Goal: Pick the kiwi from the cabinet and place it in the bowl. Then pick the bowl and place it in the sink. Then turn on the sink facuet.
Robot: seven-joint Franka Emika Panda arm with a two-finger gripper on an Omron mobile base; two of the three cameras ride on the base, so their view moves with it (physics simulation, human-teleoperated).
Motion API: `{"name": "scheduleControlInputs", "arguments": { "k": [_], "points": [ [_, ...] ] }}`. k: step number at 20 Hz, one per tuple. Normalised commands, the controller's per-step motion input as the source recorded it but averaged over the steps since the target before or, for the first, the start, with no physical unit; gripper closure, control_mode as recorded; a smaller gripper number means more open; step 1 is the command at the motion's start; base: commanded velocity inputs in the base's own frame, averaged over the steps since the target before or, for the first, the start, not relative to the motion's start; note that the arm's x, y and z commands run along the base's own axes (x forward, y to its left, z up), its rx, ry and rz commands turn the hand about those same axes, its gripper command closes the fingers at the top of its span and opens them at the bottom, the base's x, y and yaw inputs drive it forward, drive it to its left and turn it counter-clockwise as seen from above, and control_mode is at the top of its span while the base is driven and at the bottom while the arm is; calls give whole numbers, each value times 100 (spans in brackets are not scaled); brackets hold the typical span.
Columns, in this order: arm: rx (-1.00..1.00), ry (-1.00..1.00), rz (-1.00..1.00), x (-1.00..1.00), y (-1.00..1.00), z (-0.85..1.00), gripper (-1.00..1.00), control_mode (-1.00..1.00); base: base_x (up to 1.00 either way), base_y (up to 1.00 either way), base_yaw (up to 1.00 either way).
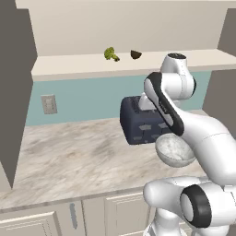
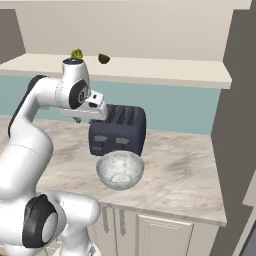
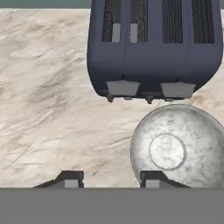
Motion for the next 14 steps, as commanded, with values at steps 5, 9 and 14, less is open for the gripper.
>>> {"name": "scheduleControlInputs", "arguments": {
  "k": [5,9,14],
  "points": [
    [1,-20,0,-26,-19,3,-100,-100,0,0,0],
    [0,-40,-7,-13,-11,52,-100,-100,0,0,0],
    [0,-37,-12,5,0,88,-100,-100,0,0,0]
  ]
}}
